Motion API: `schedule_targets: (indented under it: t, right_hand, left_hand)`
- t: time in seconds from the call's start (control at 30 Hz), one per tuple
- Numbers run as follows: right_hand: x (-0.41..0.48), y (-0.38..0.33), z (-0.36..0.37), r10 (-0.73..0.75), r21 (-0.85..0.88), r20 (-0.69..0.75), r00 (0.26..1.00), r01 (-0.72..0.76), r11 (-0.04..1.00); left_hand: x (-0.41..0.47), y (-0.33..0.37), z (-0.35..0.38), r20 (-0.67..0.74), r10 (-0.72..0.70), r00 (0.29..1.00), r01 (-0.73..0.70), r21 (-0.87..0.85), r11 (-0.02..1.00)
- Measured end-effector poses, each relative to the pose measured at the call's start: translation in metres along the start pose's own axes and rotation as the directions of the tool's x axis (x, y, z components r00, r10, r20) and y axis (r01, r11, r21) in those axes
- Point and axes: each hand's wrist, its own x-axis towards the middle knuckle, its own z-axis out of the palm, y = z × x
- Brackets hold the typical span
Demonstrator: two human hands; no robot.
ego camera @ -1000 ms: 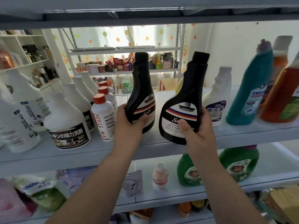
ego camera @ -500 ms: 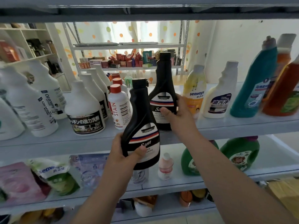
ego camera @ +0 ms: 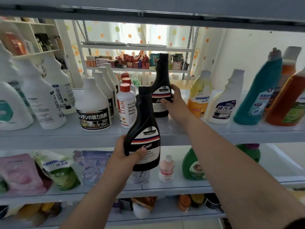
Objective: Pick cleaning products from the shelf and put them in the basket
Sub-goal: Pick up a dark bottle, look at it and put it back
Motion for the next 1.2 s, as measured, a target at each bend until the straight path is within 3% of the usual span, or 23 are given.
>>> schedule_targets:
  t: [0.3,0.47,0.63,0.77,0.9,1.0,1.1,1.2]
  right_hand:
    - [-0.016,-0.012,0.009,0.140,0.021,-0.016,0.990,-0.139,0.990]
    - [-0.105,-0.015,0.028,-0.097,0.037,-0.112,0.989,0.101,0.994]
    - [-0.184,-0.006,0.050,0.031,0.345,0.137,0.990,-0.077,0.936]
    - [-0.215,0.002,0.059,0.061,0.415,0.139,0.988,-0.114,0.902]
    - [-0.241,0.011,0.068,0.247,0.520,0.095,0.964,-0.260,0.814]
    - [-0.260,0.022,0.073,0.426,0.610,0.196,0.883,-0.450,0.652]
    - [-0.277,0.026,0.069,0.502,0.690,0.308,0.808,-0.553,0.467]
    - [-0.295,0.035,0.060,0.440,0.785,0.311,0.843,-0.489,0.382]
  left_hand:
    - [0.003,0.005,-0.002,0.012,-0.050,0.999,0.050,-0.004,0.999]
    - [-0.009,0.003,-0.008,0.065,-0.054,0.996,0.054,0.006,0.999]
    - [-0.035,-0.010,-0.017,0.099,-0.032,0.995,0.021,0.112,0.994]
    - [-0.062,-0.023,-0.023,0.091,-0.031,0.995,0.013,0.199,0.980]
    - [-0.086,-0.036,-0.026,0.095,-0.172,0.981,0.167,0.053,0.984]
    - [-0.109,-0.047,-0.023,0.194,-0.319,0.928,0.346,-0.126,0.930]
    - [-0.131,-0.062,-0.019,0.299,-0.350,0.888,0.391,-0.089,0.916]
    - [-0.145,-0.070,-0.019,0.327,-0.356,0.875,0.360,0.051,0.932]
